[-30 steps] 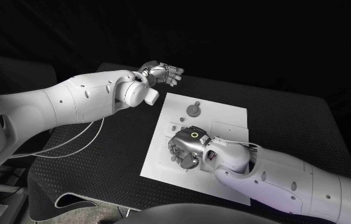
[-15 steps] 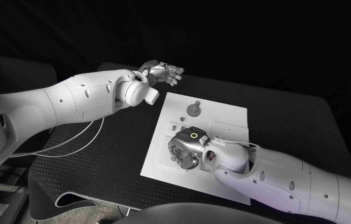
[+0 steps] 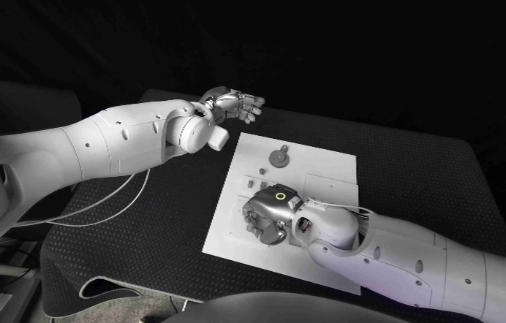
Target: Assemble the parts on the task board
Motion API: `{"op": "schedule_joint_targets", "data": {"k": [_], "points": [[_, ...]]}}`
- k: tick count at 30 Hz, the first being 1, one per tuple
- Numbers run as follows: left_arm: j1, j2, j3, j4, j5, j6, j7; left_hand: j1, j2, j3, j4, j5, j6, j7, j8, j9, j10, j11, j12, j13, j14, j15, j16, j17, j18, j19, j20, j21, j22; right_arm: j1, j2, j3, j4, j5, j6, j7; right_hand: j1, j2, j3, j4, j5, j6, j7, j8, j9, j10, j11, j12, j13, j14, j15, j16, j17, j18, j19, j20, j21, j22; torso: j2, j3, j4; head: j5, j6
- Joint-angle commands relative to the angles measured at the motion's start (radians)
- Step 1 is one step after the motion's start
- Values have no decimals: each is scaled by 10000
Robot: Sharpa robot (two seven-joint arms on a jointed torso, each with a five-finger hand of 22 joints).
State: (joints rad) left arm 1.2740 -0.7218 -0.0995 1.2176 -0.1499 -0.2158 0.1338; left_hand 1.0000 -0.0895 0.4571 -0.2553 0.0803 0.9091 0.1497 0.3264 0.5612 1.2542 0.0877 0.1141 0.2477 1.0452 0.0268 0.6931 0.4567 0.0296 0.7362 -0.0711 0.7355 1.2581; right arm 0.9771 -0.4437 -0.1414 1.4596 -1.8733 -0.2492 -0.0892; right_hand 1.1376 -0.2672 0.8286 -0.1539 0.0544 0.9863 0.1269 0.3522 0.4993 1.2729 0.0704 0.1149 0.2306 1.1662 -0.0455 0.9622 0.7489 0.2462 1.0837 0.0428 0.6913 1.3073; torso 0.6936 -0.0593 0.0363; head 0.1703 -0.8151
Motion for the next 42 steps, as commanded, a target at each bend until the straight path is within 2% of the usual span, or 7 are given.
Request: {"op": "schedule_joint_targets", "data": {"k": [1,6,12,26,34,42], "points": [[15,-6,9,47,44,159,37,-72,-9,1,68,-42,-65,-16,33,-11,-36,-3,34,-10,85,12,-34,12,160,25,2,-48,16,-35,-53,-12,-33,411,76,133,-262,-117,-170,18,-58,-118,37,-62,-15,-129,45,-81,10,17,102,27,-11,156,-54,29,78,206,-1,-8,-1,-32,-8],[15,-13,9,39,44,154,36,-66,-15,2,63,-44,-69,-16,34,-14,-39,-3,34,-11,85,12,-38,17,161,25,2,-50,20,-34,-54,-12,-29,437,76,153,-414,-167,-553,-14,-63,-300,113,-158,-28,-304,106,-189,-4,-13,159,93,-26,156,-77,12,109,198,-2,-4,-3,-42,-3],[15,-25,9,41,44,150,36,-64,-15,3,63,-46,-71,-15,37,-16,-40,-2,34,-11,86,13,-42,23,161,25,2,-52,23,-34,-55,-12,-6,451,12,159,-407,-152,-607,-26,-61,-311,117,-163,-22,-312,110,-197,2,-26,163,109,-31,156,-89,8,112,194,1,3,3,-50,-20],[16,-25,9,30,44,164,32,-58,-19,4,61,-49,-78,-13,42,-22,-45,0,33,-12,86,13,-51,35,161,26,3,-57,31,-34,-122,-10,73,505,-986,125,-358,-185,-668,-23,-62,-388,148,-205,-20,-385,136,-247,8,-67,188,158,-53,156,-125,10,122,188,1,11,11,-63,-2],[16,-16,9,25,44,191,18,-59,-19,4,62,-51,-80,-13,44,-24,-48,1,33,-13,85,15,-57,40,161,26,4,-60,35,-33,-223,-10,170,373,-933,123,255,-169,-189,-95,-62,-327,114,-179,15,-322,106,-229,55,-45,158,264,-74,156,-69,-48,192,190,-1,2,15,-62,7],[16,-16,9,25,44,197,13,-57,-18,5,62,-54,-82,-12,48,-27,-48,2,33,-13,83,16,-63,47,161,26,5,-63,39,-33,-223,-10,201,406,-857,164,327,-211,-148,-118,-63,-315,118,-175,26,-306,109,-227,71,-54,162,296,-84,156,-69,-33,226,200,0,0,6,-50,-3]]}}
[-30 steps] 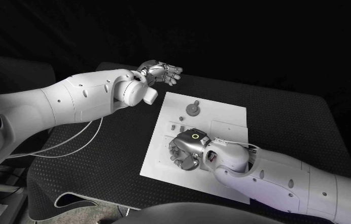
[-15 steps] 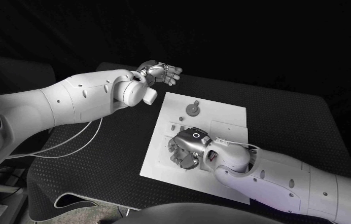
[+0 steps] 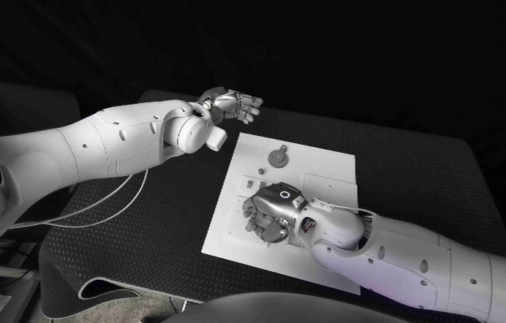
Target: Assemble the parts on the task board
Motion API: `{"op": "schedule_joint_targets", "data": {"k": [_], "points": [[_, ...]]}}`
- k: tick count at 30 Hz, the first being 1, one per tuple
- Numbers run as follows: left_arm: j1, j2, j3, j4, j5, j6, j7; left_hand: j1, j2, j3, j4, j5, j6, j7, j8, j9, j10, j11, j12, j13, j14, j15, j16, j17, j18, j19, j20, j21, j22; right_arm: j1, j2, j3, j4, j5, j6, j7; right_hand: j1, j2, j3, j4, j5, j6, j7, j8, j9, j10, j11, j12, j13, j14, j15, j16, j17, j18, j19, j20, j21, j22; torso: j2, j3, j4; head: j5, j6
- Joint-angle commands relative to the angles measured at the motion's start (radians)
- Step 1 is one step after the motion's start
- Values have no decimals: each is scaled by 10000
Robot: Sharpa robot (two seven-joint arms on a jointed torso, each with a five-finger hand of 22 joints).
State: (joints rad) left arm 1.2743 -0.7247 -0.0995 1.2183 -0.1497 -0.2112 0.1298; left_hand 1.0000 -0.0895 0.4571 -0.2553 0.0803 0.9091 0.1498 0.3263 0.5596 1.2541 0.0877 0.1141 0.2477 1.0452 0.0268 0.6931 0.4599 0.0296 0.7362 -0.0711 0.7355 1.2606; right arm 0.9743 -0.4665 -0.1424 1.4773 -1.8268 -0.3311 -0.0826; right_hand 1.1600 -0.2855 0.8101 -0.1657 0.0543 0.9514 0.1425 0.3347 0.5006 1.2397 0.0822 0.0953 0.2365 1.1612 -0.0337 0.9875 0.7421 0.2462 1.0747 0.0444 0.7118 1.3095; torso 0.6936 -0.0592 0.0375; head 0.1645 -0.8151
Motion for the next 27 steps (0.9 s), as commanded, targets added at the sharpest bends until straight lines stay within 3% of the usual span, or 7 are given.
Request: {"op": "schedule_joint_targets", "data": {"k": [1,22,24,27], "points": [[13,14,8,17,43,145,53,-57,-18,5,62,-54,-83,-12,49,-11,-48,2,33,-13,83,16,-64,15,160,25,5,-63,14,-5,5,0,34,-58,-40,99,93,-33,26,2,-63,36,-36,0,14,26,-8,-32,14,-6,45,47,-17,156,20,-45,25,179,0,-1,-6,7,-3],[13,8,8,9,43,156,25,-54,-22,4,61,-58,-92,-10,56,-19,-56,4,31,-14,81,18,-80,31,160,25,7,-71,25,-5,-44,-1,63,44,-126,98,29,-56,-48,1,-63,50,-44,3,31,45,-14,-30,39,-29,39,83,-39,156,-1,-29,62,179,-2,6,-11,18,-18],[13,6,8,11,43,158,24,-53,-21,4,62,-58,-93,-9,56,-20,-57,5,31,-14,80,19,-82,33,160,25,8,-72,26,-4,-71,-2,83,78,-215,103,-25,-82,-113,-34,-62,-18,-18,-38,20,-25,7,-72,30,-47,58,91,-51,156,-31,-21,64,177,0,9,-10,20,-24],[13,3,8,6,43,152,24,-53,-21,4,62,-58,-94,-9,57,-21,-58,5,31,-15,79,19,-84,35,160,25,8,-73,28,-4,-161,-2,161,223,-355,154,-112,-122,-329,-291,-65,-408,150,-261,-71,-396,135,-267,-43,-110,173,120,-77,156,-111,-7,71,172,5,9,-9,20,-30]]}}
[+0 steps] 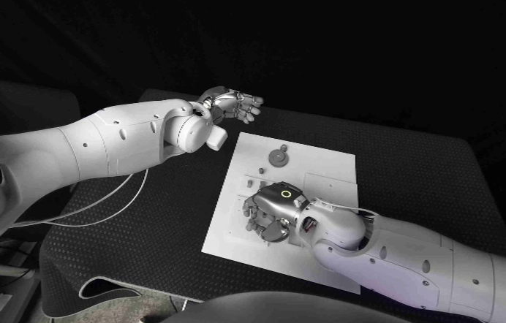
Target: Assemble the parts on the task board
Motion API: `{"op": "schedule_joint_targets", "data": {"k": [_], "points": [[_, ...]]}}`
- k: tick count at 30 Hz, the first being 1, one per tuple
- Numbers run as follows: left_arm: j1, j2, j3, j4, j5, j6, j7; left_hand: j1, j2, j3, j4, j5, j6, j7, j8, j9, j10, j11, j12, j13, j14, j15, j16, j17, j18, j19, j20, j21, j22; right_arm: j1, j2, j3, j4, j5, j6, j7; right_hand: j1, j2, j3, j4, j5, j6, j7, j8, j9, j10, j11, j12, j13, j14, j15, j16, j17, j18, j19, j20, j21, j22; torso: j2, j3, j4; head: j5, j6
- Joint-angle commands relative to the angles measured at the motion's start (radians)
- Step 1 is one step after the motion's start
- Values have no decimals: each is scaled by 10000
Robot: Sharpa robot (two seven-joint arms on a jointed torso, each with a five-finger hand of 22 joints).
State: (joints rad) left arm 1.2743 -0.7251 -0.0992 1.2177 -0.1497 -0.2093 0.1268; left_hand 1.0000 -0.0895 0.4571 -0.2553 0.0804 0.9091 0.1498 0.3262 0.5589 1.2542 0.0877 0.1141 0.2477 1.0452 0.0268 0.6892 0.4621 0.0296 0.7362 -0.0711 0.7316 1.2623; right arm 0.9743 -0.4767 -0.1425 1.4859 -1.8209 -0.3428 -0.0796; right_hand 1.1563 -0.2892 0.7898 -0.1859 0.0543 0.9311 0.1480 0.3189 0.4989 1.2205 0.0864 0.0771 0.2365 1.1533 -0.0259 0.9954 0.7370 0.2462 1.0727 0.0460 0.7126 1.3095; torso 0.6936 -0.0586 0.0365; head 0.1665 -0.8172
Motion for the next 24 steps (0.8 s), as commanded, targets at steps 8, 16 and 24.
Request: {"op": "schedule_joint_targets", "data": {"k": [8,16,24], "points": [[13,-12,6,14,43,137,50,-48,-23,5,58,-59,-98,-9,60,-16,-61,6,30,-15,78,20,-50,18,161,24,8,-37,15,6,-372,3,473,294,-465,211,-252,-98,-512,-581,-54,-728,352,-379,-210,-890,312,-121,-231,-242,309,92,-65,156,-247,43,81,174,-2,-3,-14,-1,-13],[13,-21,6,15,43,132,50,-44,-23,6,56,-59,-101,-8,62,-19,-63,7,30,-16,78,21,-55,24,161,24,9,-40,19,55,-679,53,818,591,-612,276,-55,-88,-233,-582,-36,-673,339,-346,-236,-864,310,-55,-249,-252,305,151,-101,156,-228,58,102,156,-3,2,-3,-29,7],[13,-41,5,24,41,137,54,-42,-22,7,55,-59,-102,-8,64,-20,-64,8,30,-16,78,21,-59,27,161,24,9,-41,21,404,-1302,404,1073,1853,-577,355,31,-67,196,-243,-50,-424,238,-202,-220,-416,165,176,-162,-154,173,251,-148,156,-98,32,187,155,-6,0,-11,-97,87]]}}
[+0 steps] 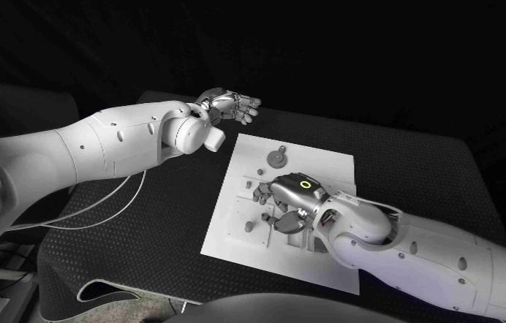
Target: Assemble the parts on the task board
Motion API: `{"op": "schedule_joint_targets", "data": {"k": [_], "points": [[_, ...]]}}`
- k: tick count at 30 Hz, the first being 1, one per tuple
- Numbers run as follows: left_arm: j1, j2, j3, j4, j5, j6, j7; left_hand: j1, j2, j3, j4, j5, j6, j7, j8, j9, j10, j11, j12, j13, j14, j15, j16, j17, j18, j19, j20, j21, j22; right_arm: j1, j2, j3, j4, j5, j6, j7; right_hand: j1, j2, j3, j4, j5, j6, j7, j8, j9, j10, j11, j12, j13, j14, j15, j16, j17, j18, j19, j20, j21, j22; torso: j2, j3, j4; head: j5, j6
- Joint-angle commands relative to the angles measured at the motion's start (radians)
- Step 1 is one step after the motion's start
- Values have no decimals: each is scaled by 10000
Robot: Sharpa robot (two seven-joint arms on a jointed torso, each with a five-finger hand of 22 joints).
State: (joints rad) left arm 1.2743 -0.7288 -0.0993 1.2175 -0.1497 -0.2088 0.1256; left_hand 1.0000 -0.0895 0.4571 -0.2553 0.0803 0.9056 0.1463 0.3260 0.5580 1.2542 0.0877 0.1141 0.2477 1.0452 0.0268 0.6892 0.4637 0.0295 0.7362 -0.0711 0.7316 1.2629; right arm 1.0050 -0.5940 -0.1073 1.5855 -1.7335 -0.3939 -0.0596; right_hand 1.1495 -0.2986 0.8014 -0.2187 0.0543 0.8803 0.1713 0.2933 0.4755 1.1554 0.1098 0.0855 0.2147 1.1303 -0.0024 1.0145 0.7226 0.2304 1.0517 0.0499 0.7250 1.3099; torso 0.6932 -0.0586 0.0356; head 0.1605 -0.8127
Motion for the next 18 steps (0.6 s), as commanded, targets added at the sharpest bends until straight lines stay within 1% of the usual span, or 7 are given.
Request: {"op": "schedule_joint_targets", "data": {"k": [1,3,5,8,12,15,18], "points": [[13,-16,6,27,41,126,67,-42,-22,7,56,-59,-67,27,66,-11,-64,8,30,-16,78,22,-59,12,161,24,10,-41,16,217,-276,110,123,1455,124,136,71,32,105,149,-52,108,-7,68,11,343,-110,143,82,98,-108,75,-18,314,133,-20,86,155,-1,0,-3,-69,63],[13,-45,6,28,41,112,71,-43,-21,7,57,-59,-67,27,67,-12,-64,8,30,-16,78,22,-60,13,161,24,10,-42,16,454,-508,193,113,2730,678,240,-119,49,68,368,-53,128,-2,78,-1,597,-194,270,155,136,-174,84,-57,314,157,-25,119,157,-6,3,-16,-117,95],[11,-44,5,-5,41,131,84,-42,-20,7,57,-58,-67,27,68,-12,-64,7,31,-16,78,22,-61,14,161,24,10,-42,17,591,-784,327,102,4097,1213,354,-505,234,131,900,-24,110,7,50,-48,928,-321,426,254,239,-303,30,-169,314,243,-58,132,120,-19,10,-47,-167,112],[10,-59,4,-38,41,147,89,-44,-19,7,58,-58,-66,27,70,-13,-62,7,32,-15,79,22,-63,17,161,24,11,-43,19,812,-1234,492,125,5077,1763,179,-607,383,63,962,-14,156,-17,68,-67,1113,-382,507,329,268,-351,-12,-250,314,229,-89,128,117,-43,16,-69,-241,144],[8,-34,-2,-146,41,142,86,-51,-14,5,65,-58,-63,27,75,-14,-58,6,35,-14,81,23,-66,23,160,26,12,-45,23,1244,-1822,495,76,6352,2809,-445,-919,434,-442,963,-22,136,-88,52,-104,1622,-540,879,760,281,-490,-31,-346,314,199,-94,133,122,-77,40,-151,-362,208],[3,6,-6,-212,41,168,96,-52,-14,4,66,-58,-63,26,77,-15,-57,6,36,-14,82,23,-68,25,160,26,12,-46,24,1452,-2180,493,54,7378,3666,-1208,-1284,495,-1028,1093,-47,328,-345,171,-25,2529,-837,1969,1917,606,-770,300,-215,314,473,-175,335,178,-114,43,-184,-533,242],[-7,17,-24,-234,41,199,106,-54,-13,4,68,-58,-62,26,78,-15,-56,5,37,-14,82,23,-69,27,160,26,13,-47,25,1510,-2525,487,171,7751,3831,-1909,-1716,649,-1467,1282,-95,290,-414,138,8,2221,-922,2990,3112,777,-867,982,226,314,639,-315,654,247,-152,37,-213,-707,279]]}}
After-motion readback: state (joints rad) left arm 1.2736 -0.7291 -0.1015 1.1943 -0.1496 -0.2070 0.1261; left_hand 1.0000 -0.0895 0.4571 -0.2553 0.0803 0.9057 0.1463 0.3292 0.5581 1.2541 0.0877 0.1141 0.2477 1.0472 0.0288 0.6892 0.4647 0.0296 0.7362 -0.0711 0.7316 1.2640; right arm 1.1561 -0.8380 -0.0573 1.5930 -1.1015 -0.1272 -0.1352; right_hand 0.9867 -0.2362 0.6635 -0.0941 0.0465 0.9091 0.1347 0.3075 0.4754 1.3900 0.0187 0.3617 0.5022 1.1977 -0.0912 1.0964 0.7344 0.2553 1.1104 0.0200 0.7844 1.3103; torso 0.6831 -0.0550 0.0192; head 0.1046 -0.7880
